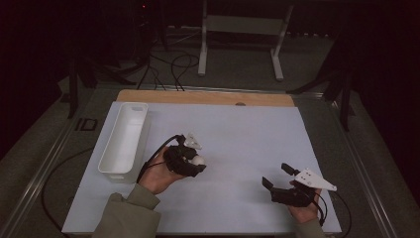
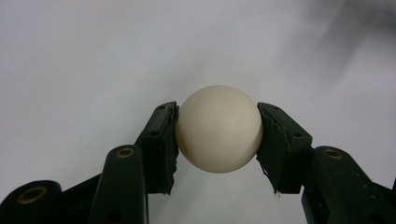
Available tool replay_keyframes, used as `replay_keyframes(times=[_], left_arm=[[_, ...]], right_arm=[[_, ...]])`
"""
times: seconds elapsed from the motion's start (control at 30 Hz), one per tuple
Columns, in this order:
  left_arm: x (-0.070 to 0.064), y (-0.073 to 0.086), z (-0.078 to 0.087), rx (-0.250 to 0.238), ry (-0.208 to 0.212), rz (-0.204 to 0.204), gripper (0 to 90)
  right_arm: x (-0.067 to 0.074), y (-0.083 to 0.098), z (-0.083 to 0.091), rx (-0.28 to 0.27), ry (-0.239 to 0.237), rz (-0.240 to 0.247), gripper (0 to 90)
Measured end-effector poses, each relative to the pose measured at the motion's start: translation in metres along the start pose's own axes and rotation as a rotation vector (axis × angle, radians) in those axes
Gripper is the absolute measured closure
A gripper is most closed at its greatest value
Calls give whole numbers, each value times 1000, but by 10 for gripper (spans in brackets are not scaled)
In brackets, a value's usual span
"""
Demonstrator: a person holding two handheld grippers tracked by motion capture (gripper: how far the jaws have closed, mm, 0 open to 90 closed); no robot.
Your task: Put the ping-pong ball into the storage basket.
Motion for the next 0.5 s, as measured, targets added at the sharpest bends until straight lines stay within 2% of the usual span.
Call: replay_keyframes(times=[0.5], left_arm=[[6,1,7,-10,-14,11,511]], right_arm=[[0,0,0,1,0,-1,80]])
Point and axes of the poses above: each handheld gripper's, and its own axes: z roughly backward along the jaws, y roughly out of its underside, x roughly to its left, the point moved 7 cm from there along -z, roughly forward along the jaws, and after that the axes turned 14 degrees about -x, right-handed, at the moved point
